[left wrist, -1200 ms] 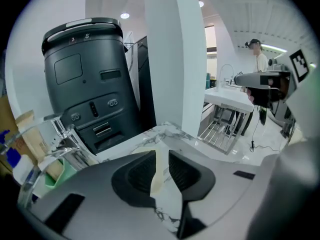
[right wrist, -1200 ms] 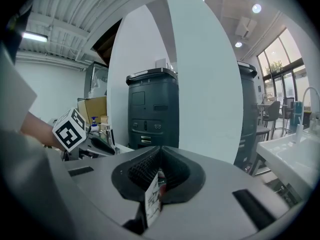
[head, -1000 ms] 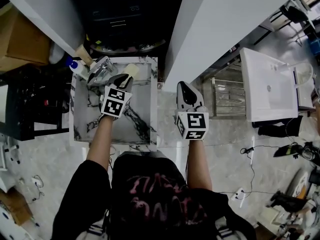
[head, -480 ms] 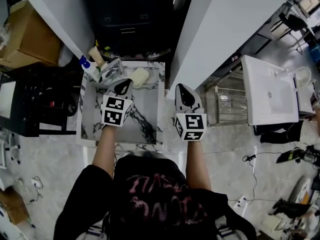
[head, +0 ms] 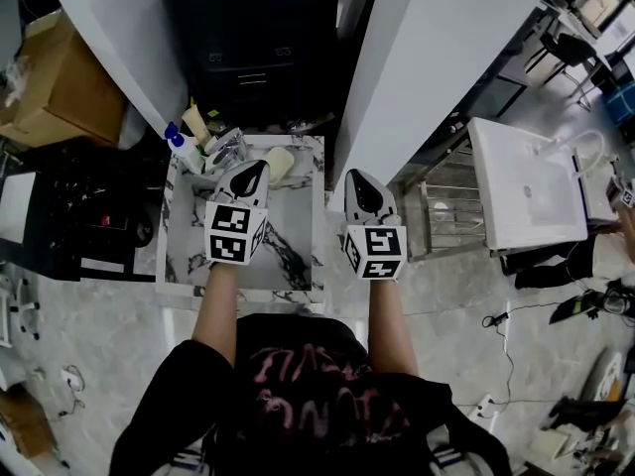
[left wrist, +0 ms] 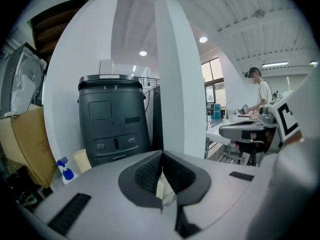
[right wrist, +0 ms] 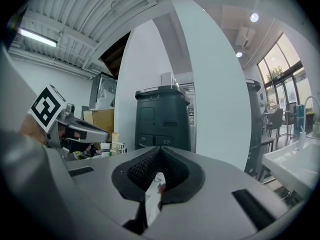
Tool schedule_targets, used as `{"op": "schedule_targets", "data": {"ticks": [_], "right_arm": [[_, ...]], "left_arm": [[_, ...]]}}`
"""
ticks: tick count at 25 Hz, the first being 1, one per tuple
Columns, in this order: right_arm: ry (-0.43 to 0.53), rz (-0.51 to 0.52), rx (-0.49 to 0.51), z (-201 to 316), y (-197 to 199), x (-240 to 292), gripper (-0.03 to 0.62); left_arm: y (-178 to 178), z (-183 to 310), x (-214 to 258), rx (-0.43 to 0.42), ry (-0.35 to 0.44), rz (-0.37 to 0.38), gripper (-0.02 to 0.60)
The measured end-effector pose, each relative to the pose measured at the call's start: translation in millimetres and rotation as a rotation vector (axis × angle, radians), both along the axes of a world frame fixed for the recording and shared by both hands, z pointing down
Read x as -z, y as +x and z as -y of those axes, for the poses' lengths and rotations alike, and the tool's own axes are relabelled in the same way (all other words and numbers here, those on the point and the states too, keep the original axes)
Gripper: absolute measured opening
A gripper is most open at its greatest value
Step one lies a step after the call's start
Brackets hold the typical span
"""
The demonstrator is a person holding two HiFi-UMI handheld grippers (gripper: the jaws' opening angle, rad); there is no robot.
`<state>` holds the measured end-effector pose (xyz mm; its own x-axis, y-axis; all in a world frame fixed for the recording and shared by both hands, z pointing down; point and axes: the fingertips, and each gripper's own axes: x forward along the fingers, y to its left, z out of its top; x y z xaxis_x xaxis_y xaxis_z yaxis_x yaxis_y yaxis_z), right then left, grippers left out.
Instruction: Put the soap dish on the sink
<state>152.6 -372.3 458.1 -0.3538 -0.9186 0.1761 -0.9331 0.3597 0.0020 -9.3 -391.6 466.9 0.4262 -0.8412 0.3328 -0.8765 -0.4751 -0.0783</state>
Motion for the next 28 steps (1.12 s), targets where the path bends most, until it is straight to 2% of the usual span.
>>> {"op": "schedule_targets", "data": {"ticks": [20,25,28], "right_arm": [[0.077,0.001,-0.025,-26.1,-26.6,47.9,0.012],[0.097,0.000,-0.017,-30.7,-33.0,59.3,0.012],[0.103,-0.006,-0.013,-33.2,-34.5,62.3,0.011]], "left_arm": [[-26.2,-29.9,81.2,-0.028,0.158,-0.026,0.016],[-29.1,-38.3,98.1,-0.035,0.185,-0.083,0.015],[-28.7,-42.3,102.3,-0.044,0.204,-0.068,0.015]]}}
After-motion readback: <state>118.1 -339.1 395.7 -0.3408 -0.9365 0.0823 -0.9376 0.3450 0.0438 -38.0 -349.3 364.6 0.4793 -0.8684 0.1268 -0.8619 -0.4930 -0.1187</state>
